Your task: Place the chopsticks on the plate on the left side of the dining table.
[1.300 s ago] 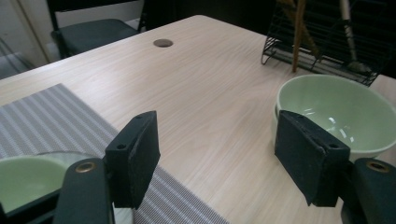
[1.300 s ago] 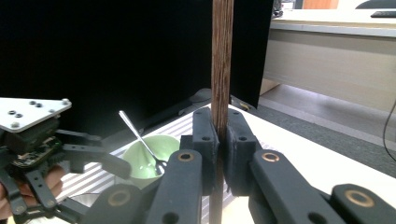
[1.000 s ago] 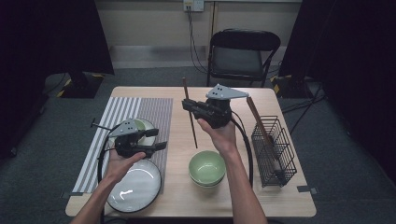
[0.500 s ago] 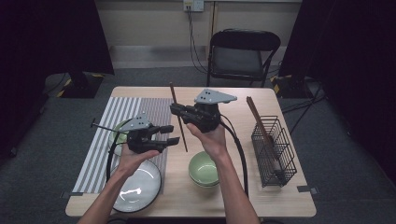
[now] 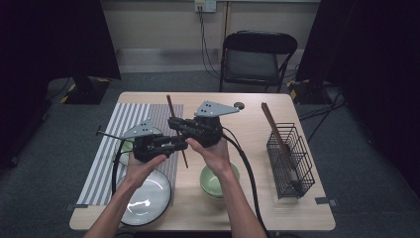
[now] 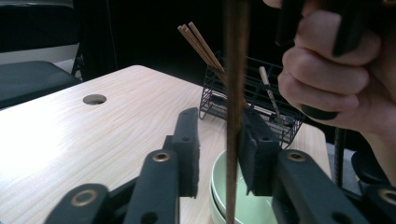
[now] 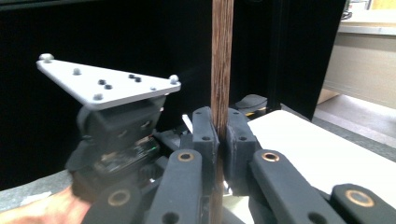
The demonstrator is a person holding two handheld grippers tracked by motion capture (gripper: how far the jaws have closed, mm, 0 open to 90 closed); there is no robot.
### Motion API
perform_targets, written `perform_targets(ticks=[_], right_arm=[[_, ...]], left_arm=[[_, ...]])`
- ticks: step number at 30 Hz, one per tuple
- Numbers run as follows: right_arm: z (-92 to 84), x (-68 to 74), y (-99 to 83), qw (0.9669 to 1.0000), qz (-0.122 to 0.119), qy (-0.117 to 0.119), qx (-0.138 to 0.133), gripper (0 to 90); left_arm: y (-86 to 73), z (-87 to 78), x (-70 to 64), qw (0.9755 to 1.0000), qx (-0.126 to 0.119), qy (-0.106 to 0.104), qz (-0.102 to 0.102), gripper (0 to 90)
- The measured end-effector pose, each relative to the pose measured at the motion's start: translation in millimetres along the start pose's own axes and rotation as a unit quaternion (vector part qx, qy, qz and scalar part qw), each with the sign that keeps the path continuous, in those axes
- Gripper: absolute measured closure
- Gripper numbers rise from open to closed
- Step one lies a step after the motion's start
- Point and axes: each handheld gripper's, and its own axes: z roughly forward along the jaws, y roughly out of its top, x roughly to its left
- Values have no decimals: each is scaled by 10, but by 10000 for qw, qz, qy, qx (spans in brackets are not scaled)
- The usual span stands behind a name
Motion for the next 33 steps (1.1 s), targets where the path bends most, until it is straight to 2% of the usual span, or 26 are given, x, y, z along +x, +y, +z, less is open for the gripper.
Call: perform_targets(ticks=[4,7,11,14,20,22,27,32,33], right_arm=[[-2,5,6,10000,10,5,-31,855],[-10,-2,3,10000,33,39,-40,855],[14,-9,-7,10000,36,39,-10,855],[23,-16,-16,10000,32,36,38,855],[29,-37,-39,9999,78,110,3,849],[26,-44,-36,9999,98,122,-27,812],[-11,-68,-33,9998,96,152,-31,643],[-83,-111,-95,9999,104,91,39,587],[-106,-124,-109,9999,94,48,44,587]], left_arm=[[-8,-50,39,10000,-12,43,-22,730],[-8,-64,43,10000,-25,-7,-13,753],[-12,-49,27,9999,31,-64,74,836],[-14,-41,21,9999,103,-17,101,843],[-17,-37,13,9999,115,-58,80,849],[-15,-44,16,9999,120,-54,90,849],[-11,-80,38,9999,116,-43,61,849],[9,-184,89,10000,38,12,-82,849],[13,-208,99,9999,32,90,-109,849]])
